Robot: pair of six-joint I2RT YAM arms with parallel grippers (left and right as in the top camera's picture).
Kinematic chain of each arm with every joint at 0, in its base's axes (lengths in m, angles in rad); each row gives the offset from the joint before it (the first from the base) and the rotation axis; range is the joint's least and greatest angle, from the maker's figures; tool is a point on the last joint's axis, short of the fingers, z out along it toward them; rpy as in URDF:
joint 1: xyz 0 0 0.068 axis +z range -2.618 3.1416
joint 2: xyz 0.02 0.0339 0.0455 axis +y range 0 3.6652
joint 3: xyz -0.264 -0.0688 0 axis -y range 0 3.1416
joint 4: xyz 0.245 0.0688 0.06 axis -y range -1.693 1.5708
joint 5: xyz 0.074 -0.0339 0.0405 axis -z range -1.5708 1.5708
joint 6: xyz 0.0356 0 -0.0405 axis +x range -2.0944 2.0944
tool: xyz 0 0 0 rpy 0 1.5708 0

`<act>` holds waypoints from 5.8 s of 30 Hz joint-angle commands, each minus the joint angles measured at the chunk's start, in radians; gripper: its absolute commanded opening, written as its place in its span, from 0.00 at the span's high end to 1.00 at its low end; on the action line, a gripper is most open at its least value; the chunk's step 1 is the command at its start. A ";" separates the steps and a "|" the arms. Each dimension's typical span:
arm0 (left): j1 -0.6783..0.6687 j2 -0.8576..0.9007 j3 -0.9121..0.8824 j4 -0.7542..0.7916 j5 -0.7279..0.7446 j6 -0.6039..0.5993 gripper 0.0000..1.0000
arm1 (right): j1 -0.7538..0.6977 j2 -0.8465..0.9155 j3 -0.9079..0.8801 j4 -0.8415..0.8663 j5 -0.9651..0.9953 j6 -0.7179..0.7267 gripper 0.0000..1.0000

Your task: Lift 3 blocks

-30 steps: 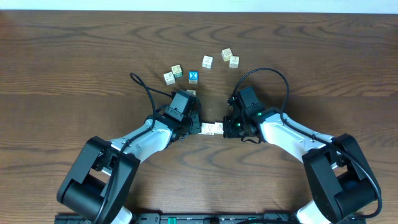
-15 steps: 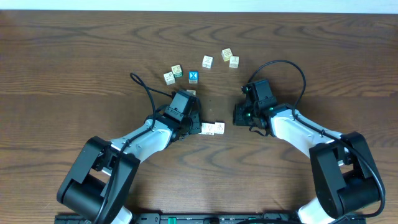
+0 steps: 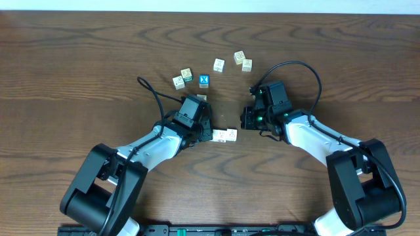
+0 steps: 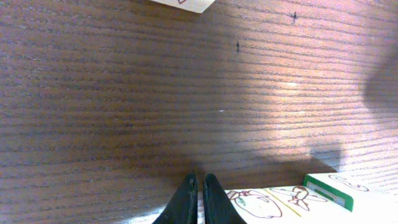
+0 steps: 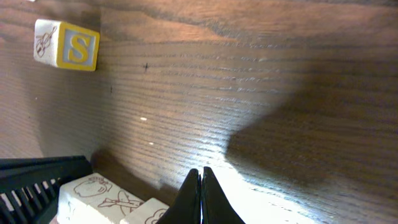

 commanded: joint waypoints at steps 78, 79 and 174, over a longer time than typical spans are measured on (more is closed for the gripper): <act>-0.003 0.001 0.006 -0.007 0.005 -0.005 0.93 | 0.100 0.006 -0.005 -0.041 -0.019 -0.016 0.99; -0.003 0.001 0.006 -0.007 0.005 -0.005 0.93 | 0.098 0.006 -0.005 -0.042 -0.004 -0.016 0.99; 0.329 -0.085 0.005 -0.230 0.449 0.494 0.93 | 0.080 -0.006 -0.005 -0.158 -0.142 0.045 0.99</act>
